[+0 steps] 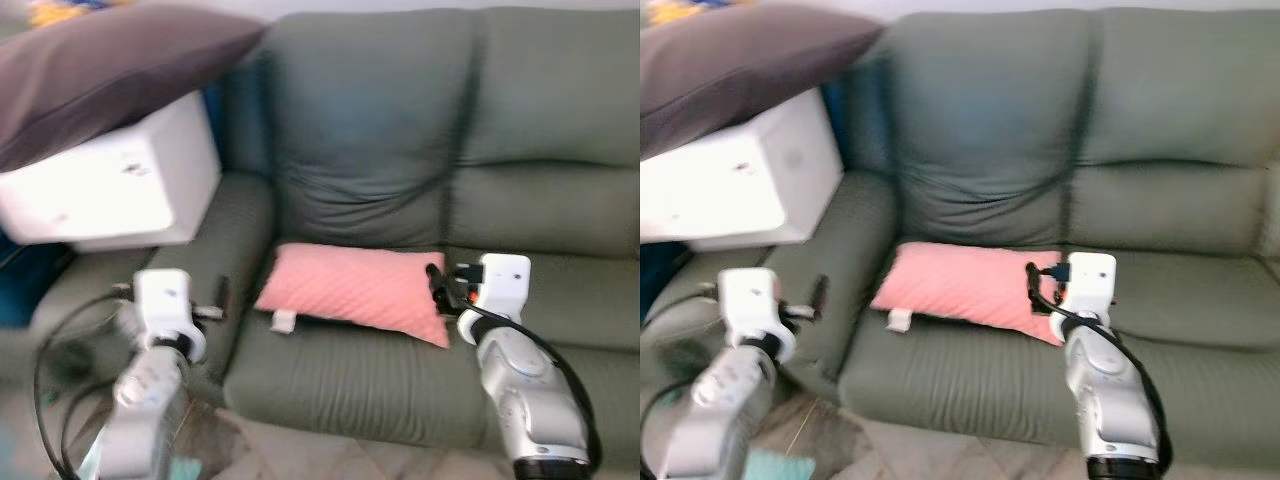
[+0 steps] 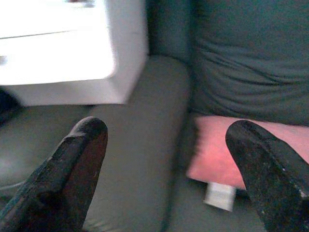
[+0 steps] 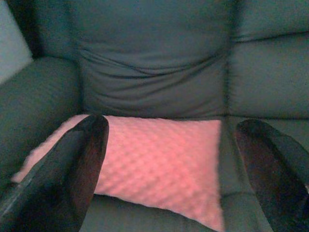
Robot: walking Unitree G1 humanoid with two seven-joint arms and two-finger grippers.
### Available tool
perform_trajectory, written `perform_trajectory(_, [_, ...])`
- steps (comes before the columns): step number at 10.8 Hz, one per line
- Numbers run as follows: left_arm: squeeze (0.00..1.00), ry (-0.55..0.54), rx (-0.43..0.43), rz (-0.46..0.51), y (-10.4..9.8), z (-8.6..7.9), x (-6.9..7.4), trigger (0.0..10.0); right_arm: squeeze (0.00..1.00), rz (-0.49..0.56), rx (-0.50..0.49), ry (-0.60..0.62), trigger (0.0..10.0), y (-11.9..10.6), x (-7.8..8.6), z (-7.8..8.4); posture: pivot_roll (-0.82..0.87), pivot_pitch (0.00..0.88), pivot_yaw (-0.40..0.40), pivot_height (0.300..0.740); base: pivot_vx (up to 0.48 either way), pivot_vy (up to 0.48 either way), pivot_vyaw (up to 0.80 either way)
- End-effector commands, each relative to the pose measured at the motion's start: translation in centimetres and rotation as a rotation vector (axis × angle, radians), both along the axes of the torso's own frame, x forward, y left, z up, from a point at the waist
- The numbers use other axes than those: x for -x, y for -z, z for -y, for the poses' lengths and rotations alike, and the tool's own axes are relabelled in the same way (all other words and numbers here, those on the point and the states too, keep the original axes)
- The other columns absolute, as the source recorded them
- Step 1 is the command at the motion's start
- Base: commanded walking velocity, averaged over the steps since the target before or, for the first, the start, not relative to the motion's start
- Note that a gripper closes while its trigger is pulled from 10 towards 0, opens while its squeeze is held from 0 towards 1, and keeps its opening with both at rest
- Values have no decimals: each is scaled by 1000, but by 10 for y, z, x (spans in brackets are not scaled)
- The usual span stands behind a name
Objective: Move the pillow to the sofa
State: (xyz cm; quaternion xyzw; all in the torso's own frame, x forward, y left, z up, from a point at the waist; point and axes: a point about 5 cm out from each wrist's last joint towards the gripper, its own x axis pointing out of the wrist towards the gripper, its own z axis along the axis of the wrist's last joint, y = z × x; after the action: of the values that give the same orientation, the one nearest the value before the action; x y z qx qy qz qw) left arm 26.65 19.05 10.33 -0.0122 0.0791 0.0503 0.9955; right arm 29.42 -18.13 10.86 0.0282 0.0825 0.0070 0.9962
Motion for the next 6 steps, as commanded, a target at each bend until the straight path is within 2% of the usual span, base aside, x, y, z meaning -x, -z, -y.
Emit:
perform_trajectory(1, [0, -31, 0, 18, -5, -5, -5, 10000, 0, -1, 8, 1, 10000, 0, -1, 1, -35, 35, 85, 740, 0, 0, 0])
perform_trajectory(3, [0, -55, 56, 53, -13, -6, -13, 10000, 0, 4, -11, 18, 10000, 0, -2, 3, -23, 46, 91, 740, 0, 0, 0])
perform_trajectory(5, [0, 30, 82, 85, -18, 12, -14, 10000, 0, 26, -1, 9, 10000, -5, -4, 0, -31, 47, 96, 740, 0, 0, 0])
perform_trajectory(6, [0, 31, 91, 82, -18, 14, -14, 10000, 0, 27, -1, 12, 10000, -5, -4, 2, -34, 48, 98, 740, 0, 0, 0])
